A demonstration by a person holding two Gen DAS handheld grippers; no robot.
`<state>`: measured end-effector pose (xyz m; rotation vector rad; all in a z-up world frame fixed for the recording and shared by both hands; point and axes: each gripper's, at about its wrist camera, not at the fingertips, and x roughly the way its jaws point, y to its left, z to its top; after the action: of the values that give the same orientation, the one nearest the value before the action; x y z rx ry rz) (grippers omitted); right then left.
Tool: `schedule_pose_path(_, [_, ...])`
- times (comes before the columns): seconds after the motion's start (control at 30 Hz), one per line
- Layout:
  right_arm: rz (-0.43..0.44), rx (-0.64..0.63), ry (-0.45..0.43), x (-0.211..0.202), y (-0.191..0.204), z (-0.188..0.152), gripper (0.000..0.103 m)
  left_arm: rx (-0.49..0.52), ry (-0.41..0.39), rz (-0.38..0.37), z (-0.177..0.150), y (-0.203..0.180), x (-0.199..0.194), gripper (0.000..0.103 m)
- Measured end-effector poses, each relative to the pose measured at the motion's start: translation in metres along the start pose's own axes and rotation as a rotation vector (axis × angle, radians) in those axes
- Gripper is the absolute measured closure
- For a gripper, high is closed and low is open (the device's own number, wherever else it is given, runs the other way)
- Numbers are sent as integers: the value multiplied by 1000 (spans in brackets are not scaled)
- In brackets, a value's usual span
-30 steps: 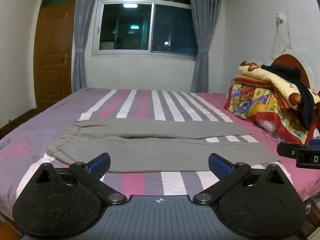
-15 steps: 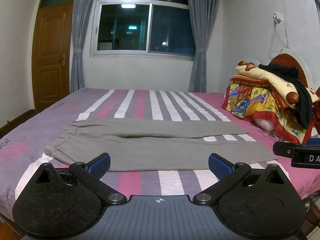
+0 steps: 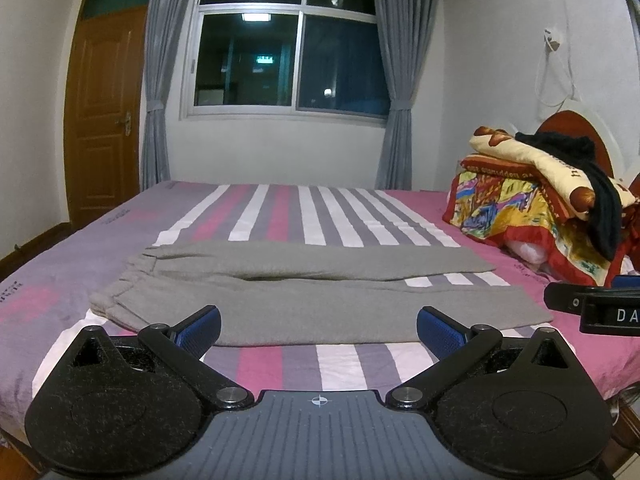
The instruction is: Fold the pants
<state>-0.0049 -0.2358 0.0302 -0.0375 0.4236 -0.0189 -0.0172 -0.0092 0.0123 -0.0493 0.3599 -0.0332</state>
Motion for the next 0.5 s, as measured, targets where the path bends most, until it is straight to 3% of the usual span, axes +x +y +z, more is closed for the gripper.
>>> schedule_pose_path(0.5, [0, -3, -3, -3, 3, 1, 0, 2, -4, -2, 1, -1, -2, 0])
